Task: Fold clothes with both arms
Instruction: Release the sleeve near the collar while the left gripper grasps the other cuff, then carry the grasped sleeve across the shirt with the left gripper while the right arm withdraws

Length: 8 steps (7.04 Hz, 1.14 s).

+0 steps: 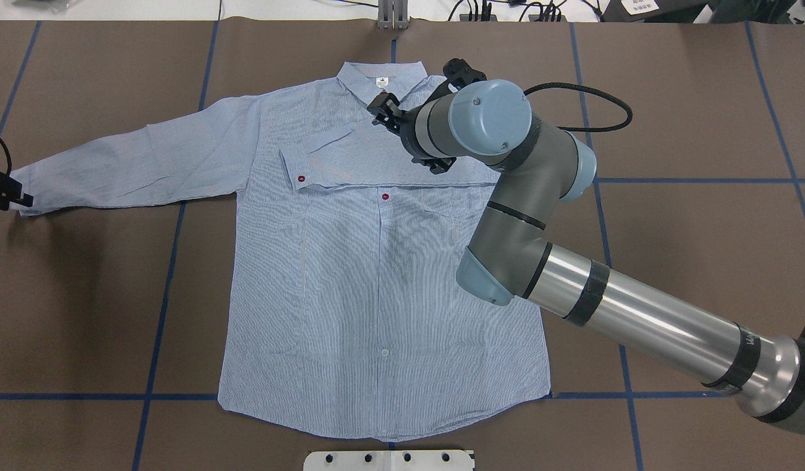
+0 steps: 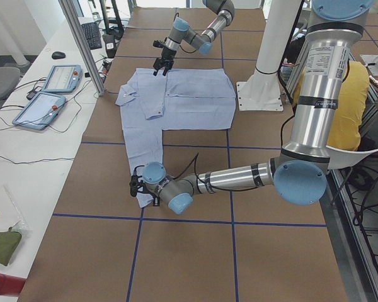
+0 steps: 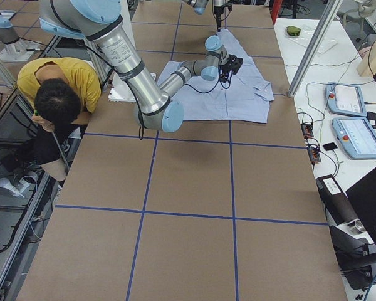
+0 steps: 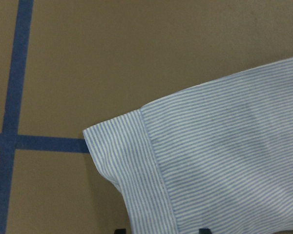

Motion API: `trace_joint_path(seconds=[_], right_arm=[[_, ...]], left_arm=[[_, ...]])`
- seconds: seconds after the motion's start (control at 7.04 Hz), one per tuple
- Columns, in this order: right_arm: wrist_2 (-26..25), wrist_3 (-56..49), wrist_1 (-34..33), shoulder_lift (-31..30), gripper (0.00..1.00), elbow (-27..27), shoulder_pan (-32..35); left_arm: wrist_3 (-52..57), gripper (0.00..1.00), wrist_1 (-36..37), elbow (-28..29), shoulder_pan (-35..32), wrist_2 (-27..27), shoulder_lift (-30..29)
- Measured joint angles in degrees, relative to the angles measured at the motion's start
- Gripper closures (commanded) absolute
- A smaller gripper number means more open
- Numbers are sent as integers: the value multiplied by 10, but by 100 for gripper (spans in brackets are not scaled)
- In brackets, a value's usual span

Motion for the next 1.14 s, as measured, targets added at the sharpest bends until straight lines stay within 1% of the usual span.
trace_joint_path(seconds=[0.14,0.43,0.57,0.71,0.85,0.99,1.14], right_arm=[[0,0,0,0,0,1,0],[0,1,-2,-1,0,8,0],[0,1,-4,-1,0,16,1],[1,1,-6,-3,0,25,4],[10,1,-6,-10,0,34,13],[40,-2,-5,-25,0,43,35],[81,-18,-3,-48,0,53,67]], left_arm=[[-1,100,0,0,0,0,1],[-2,100,0,-6,0,-1,3],[-5,100,2,-20,0,-2,3],[-20,100,5,-47,0,-2,0],[-50,100,8,-83,1,-2,-16],[-98,100,10,-111,14,-2,-60],[-157,100,10,-124,43,0,-120]])
